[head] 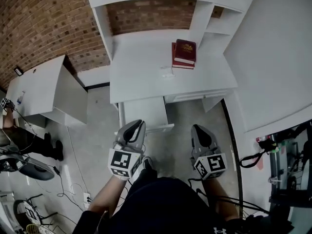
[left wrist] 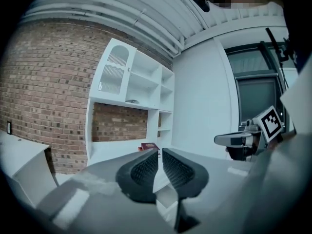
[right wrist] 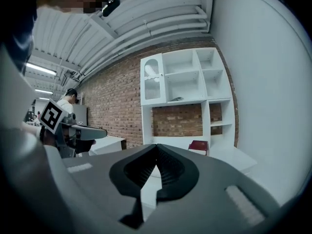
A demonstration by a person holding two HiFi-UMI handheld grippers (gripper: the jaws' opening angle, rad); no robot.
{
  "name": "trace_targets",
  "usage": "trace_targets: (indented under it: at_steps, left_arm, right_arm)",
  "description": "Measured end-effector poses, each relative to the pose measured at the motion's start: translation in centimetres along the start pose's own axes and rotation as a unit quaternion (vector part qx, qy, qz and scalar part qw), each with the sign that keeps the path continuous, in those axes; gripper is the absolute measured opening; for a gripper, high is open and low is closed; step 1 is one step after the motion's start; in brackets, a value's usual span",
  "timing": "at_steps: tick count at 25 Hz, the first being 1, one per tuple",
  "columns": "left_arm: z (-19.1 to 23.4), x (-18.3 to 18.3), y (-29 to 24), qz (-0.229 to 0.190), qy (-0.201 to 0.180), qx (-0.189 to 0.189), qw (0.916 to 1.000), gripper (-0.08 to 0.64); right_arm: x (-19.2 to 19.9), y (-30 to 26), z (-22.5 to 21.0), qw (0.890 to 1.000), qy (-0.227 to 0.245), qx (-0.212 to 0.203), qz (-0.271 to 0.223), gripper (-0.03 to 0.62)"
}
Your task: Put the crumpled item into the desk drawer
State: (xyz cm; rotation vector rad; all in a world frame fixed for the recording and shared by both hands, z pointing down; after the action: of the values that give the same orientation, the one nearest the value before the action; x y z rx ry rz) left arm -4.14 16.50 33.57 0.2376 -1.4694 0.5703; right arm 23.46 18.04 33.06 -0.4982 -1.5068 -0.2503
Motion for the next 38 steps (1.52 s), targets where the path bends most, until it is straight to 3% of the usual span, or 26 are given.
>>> trace_targets:
  at_steps: [6, 17, 26, 38]
  left_arm:
    - [3.9, 0.4, -1.8, 0.021, 0.026, 0.018, 0.9993, 0.031]
    - [6.7, 0.7, -5.5, 0.025, 0.027, 0.025, 0.9990, 0.031]
    - [7.2, -0.5, -11.2, 0.026, 0.005, 0.006, 0.9996, 0.031]
    - [7.2, -1.7, -20.2, 0.058, 0.006, -0.045, 0.9973, 0.031]
  right_arm:
    - [-1.0, -3.6, 1.6, 0.999, 0.049, 0.015, 0.007, 0.003]
    - [0.6, -7.5, 0.4, 0.999, 0.024, 0.026, 0.036, 0.003]
    - [1.2, -12.6, -4.6, 1.000, -0.007, 0.004, 0.029, 0.003]
    - [1.4, -20.8, -13.8, 0.998, -0.035, -0.046, 0.037, 0.003]
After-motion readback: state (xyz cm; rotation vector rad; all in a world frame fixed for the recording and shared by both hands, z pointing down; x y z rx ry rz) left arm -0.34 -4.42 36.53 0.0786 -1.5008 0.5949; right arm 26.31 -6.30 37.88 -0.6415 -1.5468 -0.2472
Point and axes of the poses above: the fingertips, and each gripper's own axes: y backward along the fingers, z to its left, x out of its underside, the point moved 9 cm from there along y, backward along the fingers, and after that the axes turned 4 degrees about y, right-handed, at the moved point
